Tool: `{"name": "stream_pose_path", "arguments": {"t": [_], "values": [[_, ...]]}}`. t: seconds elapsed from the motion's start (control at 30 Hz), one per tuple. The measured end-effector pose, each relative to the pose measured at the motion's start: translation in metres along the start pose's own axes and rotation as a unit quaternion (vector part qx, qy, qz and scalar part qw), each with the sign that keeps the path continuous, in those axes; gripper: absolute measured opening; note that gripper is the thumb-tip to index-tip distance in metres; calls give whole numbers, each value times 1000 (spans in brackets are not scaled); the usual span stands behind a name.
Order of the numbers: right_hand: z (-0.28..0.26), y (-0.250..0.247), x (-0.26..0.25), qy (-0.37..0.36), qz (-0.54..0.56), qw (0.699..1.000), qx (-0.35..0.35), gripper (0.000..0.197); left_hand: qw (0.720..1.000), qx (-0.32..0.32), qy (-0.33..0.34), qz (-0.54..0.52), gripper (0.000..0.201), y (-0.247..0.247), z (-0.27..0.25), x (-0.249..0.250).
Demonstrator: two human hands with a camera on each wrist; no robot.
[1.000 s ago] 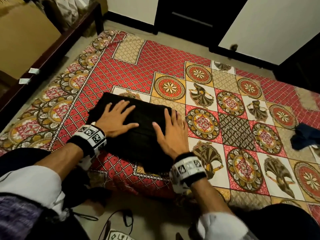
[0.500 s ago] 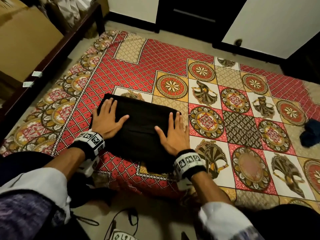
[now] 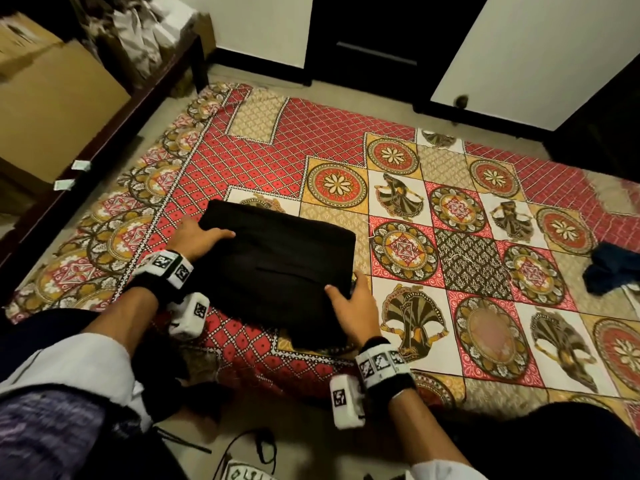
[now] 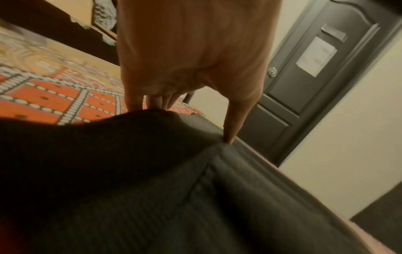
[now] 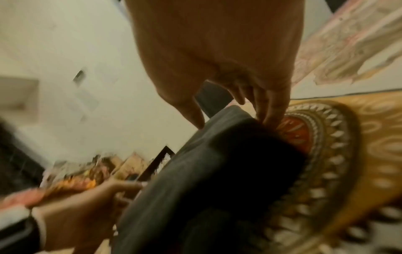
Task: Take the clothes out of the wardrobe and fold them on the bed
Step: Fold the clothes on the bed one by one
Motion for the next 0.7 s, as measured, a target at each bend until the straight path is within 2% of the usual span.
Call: {"name": "stream_pose_path", "arguments": {"t": [0.07, 0.1, 0.17, 0.23, 0.27, 0.33, 0.4, 0.43, 0.53, 0.6, 0.7], "values": [[11, 3, 6, 101, 63, 993, -13, 51, 997, -46, -43, -50, 70, -6, 5, -7], [15, 5, 8, 139, 79, 987, -16, 49, 991, -77, -68, -82, 67, -3, 11, -13], [23, 11, 11, 185, 109, 976, -21, 48, 980, -146, -99, -96, 73, 16, 41, -42], [23, 12, 8, 222, 138, 965, -33, 33, 969, -204, -104, -92, 87, 46, 88, -74], [23, 13, 10, 244, 160, 956, -40, 30, 967, -212, -109, -90, 88, 44, 86, -72], [22, 18, 11, 280, 195, 937, -73, 40, 959, -233, -125, -104, 82, 48, 84, -70], [20, 27, 9, 297, 200, 926, -121, 59, 957, -241, -127, -100, 77, 31, 50, -46], [20, 31, 10, 299, 201, 923, -136, 62, 956, -246, -122, -105, 75, 25, 35, -35], [22, 32, 9, 284, 195, 929, -134, 58, 950, -262, -110, -133, 52, 10, -1, -6], [21, 31, 5, 271, 203, 932, -131, 51, 948, -264, -103, -144, 49, 7, -14, 5], [18, 27, -2, 264, 217, 931, -125, 36, 943, -272, -102, -165, 34, 6, -22, 12]]}}
Point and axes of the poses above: each hand's wrist, its own z-axis towards the middle knuckle, its own y-axis out of the palm, x = y × z, the point moved 8 cm from there along z, towards the middle knuckle, and after that the axes turned 11 degrees about x, right-handed, at the moved point
